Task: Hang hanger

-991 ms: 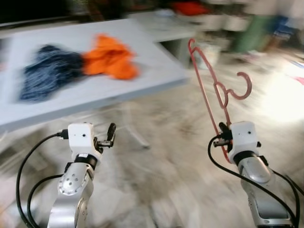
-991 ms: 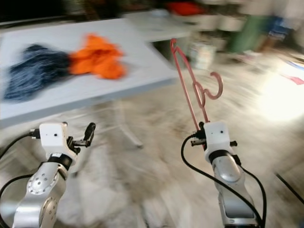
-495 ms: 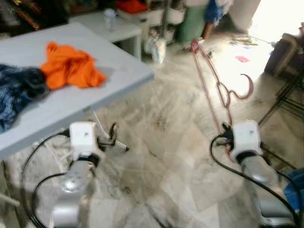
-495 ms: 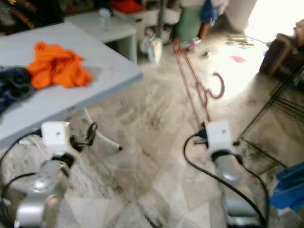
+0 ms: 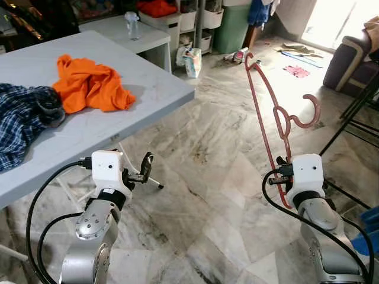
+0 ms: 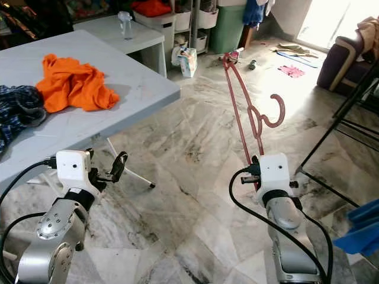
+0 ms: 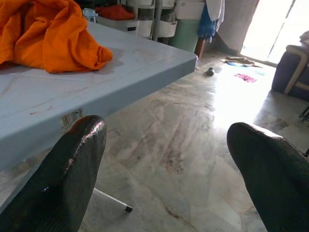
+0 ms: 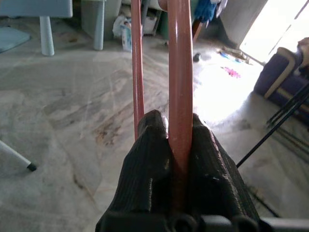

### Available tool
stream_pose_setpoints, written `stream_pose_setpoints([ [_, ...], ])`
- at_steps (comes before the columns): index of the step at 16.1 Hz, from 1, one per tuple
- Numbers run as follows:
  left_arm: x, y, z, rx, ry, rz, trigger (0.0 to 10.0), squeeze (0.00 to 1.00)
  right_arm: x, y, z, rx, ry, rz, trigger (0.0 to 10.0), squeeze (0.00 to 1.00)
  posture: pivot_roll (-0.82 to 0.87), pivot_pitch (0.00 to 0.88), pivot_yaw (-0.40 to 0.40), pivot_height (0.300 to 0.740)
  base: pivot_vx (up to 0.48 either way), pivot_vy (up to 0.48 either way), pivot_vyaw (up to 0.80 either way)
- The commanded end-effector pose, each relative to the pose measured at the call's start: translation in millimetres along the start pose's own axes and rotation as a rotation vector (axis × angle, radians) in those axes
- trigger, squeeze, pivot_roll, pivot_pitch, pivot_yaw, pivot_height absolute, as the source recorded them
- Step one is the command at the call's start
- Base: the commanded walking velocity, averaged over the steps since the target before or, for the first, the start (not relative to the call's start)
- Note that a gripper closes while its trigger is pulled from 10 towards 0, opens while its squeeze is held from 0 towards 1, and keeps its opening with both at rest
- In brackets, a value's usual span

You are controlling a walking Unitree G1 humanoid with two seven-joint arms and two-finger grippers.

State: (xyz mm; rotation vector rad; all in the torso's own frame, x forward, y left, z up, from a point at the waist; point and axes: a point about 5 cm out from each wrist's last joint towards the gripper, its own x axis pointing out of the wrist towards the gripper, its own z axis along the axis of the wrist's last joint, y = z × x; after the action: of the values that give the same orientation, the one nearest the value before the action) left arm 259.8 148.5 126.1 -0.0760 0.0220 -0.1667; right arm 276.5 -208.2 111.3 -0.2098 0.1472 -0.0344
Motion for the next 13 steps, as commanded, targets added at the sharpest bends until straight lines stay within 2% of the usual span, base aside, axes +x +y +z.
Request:
stream_pose_setpoints([
  [1, 1.1, -5.6, -1, -0.013, 0.0, -0.036, 10.0, 0.0, -0.5, -8.2, 1, 0.009, 0.009, -0.042, 10.0, 0.0, 0.06, 0.066, -0.021, 0.74, 0.0, 0.0, 0.0],
  [3, 1.7, -4.6, -4, -0.015, 0.011, -0.039, 10.0, 0.0, -1.2, -9.1, -3, 0.008, 0.038, -0.059, 10.0, 0.0, 0.06, 0.061, -0.017, 0.74, 0.0, 0.0, 0.0],
  [8, 1.9, -0.6, -7, -0.024, 0.028, -0.047, 10.0, 0.0, -4.4, -8.8, -13, 0.049, 0.101, -0.081, 10.0, 0.0, 0.06, 0.058, -0.012, 0.74, 0.0, 0.0, -0.77],
  [13, 0.6, 3.5, -12, -0.027, 0.04, -0.047, 10.0, 0.0, -6.6, -8.6, -17, 0.044, 0.123, -0.081, 10.0, 0.0, 0.05, 0.055, -0.008, 0.74, 0.278, 0.0, -0.8],
])
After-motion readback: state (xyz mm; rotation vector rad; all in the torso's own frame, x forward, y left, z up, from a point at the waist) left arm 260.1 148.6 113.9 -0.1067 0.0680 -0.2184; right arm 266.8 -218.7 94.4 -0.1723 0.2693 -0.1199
